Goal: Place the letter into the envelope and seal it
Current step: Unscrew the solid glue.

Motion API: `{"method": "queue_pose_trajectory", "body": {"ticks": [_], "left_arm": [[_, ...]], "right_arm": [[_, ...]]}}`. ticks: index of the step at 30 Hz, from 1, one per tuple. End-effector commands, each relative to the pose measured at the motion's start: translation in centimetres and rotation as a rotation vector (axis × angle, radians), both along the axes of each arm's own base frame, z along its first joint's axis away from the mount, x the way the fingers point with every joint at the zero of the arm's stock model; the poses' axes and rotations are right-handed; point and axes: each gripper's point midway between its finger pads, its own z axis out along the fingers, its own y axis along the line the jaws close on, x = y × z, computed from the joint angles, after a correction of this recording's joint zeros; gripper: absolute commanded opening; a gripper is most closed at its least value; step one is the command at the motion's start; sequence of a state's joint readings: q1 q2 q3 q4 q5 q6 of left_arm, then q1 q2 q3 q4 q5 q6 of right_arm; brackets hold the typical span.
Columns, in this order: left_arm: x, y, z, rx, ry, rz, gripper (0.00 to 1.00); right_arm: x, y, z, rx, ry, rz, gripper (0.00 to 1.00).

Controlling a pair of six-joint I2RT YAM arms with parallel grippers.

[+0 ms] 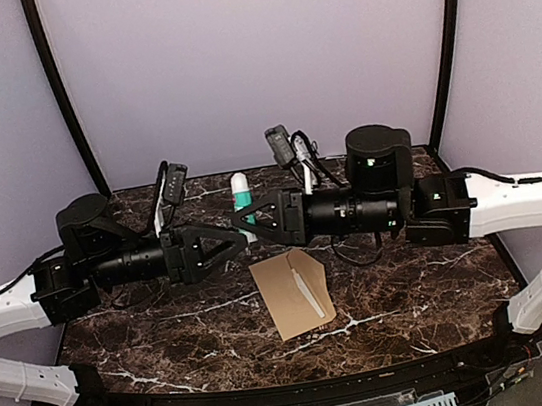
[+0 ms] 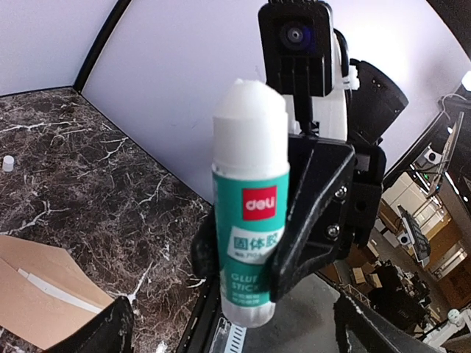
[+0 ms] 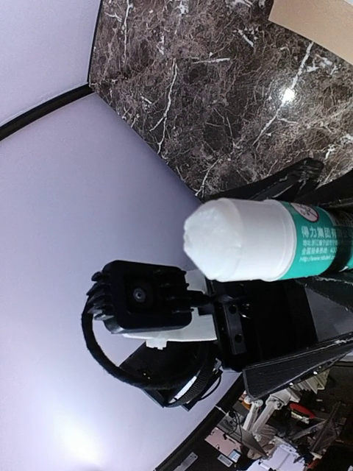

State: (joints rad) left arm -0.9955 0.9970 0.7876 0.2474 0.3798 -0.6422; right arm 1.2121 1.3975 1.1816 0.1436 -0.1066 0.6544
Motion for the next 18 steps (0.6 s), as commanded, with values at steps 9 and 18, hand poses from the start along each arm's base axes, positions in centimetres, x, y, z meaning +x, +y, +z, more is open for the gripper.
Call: {"method": "queue_pose_trajectory", "body": {"ticks": [9,18], "left_arm": [[1.1,-0.3,4.8,-0.061,0.005,0.03,0.97],[0.9,-0.9,4.1,-0.054,0.034,-0.002,0.72]], "right_arm": [[-3.2,-1.1,1.0,-0.031,-0.099,0.184,0.05],[-3.4,-1.0,0.8,-0.035,-0.097,0.201,0.05]]}}
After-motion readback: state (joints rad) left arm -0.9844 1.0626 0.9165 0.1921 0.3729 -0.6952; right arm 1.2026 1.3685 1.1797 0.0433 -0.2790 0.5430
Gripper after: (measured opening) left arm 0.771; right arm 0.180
